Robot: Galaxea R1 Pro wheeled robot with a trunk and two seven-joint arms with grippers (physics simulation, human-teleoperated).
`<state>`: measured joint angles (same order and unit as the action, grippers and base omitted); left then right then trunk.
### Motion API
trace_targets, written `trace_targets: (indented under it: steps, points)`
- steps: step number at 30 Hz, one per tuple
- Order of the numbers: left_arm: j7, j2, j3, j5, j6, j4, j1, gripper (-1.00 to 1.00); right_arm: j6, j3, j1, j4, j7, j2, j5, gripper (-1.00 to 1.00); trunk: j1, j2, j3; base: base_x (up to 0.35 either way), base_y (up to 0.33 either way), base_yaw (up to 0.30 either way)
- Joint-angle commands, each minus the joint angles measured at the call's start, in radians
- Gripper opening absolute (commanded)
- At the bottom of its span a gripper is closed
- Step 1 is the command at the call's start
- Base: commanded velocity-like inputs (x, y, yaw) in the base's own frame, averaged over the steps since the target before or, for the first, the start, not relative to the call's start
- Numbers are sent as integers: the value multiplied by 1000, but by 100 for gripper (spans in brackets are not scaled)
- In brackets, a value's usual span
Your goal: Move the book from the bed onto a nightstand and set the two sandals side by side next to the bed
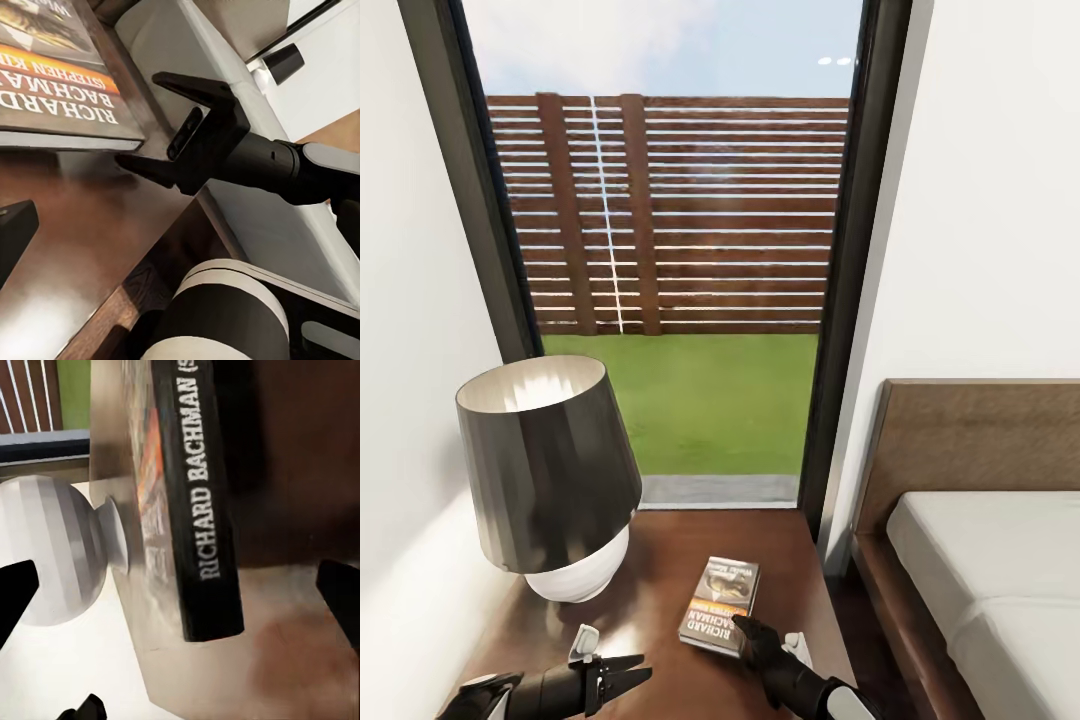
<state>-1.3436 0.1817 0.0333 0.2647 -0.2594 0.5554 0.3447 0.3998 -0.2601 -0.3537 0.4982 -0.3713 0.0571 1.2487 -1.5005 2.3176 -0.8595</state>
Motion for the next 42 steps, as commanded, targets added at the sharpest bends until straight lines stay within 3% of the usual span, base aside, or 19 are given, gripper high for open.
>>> trace_targets:
  steps: [1, 17, 42]
  points:
    - [-2, 1, 4, 7, -11, 0, 0, 100, 2, -2, -1, -1, -1, -1, 6, 100, 0, 0, -1, 0, 0, 0]
    - [-2, 1, 2, 7, -10, -25, 0, 100, 2, -2, -1, -1, -1, 0, 6, 100, 0, 0, -1, -7, 0, 0]
    - [2, -1, 4, 7, -9, -25, 0, 100, 2, -3, -1, -1, -2, 1, 6, 100, 0, 0, -1, -280, 0, 0]
